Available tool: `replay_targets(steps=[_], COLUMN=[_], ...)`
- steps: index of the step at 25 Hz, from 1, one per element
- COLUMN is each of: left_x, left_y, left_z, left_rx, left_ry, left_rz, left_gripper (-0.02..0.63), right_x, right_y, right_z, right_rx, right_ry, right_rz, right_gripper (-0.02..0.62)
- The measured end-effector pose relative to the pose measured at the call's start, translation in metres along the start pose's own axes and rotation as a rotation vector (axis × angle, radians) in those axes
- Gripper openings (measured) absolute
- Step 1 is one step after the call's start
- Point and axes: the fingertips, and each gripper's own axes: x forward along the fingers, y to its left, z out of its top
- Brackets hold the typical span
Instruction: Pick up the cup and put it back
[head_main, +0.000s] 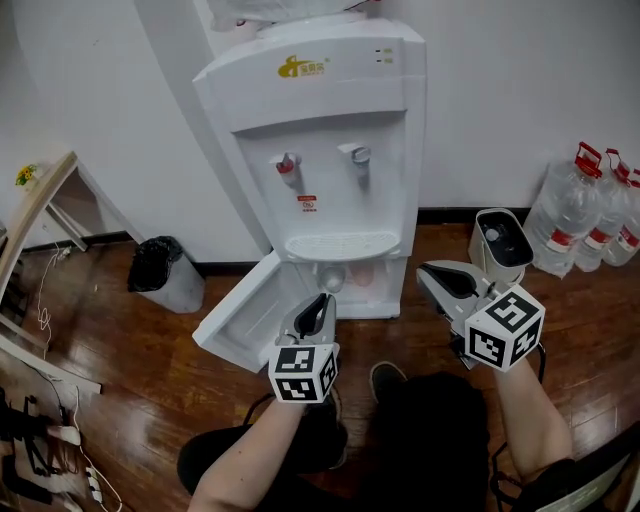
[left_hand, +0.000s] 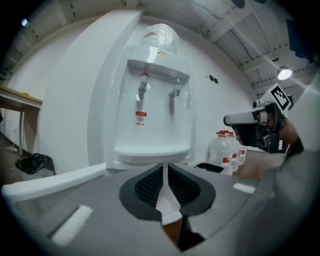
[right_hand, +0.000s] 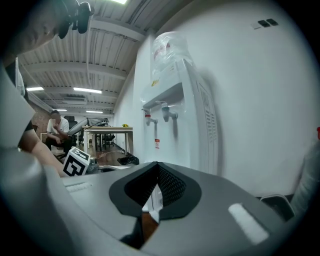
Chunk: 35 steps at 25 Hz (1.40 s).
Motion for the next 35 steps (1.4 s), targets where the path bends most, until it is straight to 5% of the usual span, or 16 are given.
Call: replay_targets(steps=[11, 20, 35], left_x=[0.061, 0.114, 0.169], left_y=[-0.002, -0.013, 0.003], left_z=[-0.087, -0.149, -0.197], left_rx=[-0.024, -0.012, -0.009], left_ry=[0.029, 0.063, 0.161], left_rz=[0.127, 0.011, -0.067], left_gripper=[0.061, 0.089, 0.152], right_x=[0.007, 0.027, 0.031], right_y=[-0.029, -0.039, -0.042], right_z=[-0.069, -0.119, -0.125], right_rx=[0.09, 0.115, 0.127], right_ry=[0.027, 0.028, 0.006], right_rz=[-0.018, -0.019, 0.0], right_gripper=[0.003, 0.003, 0.003])
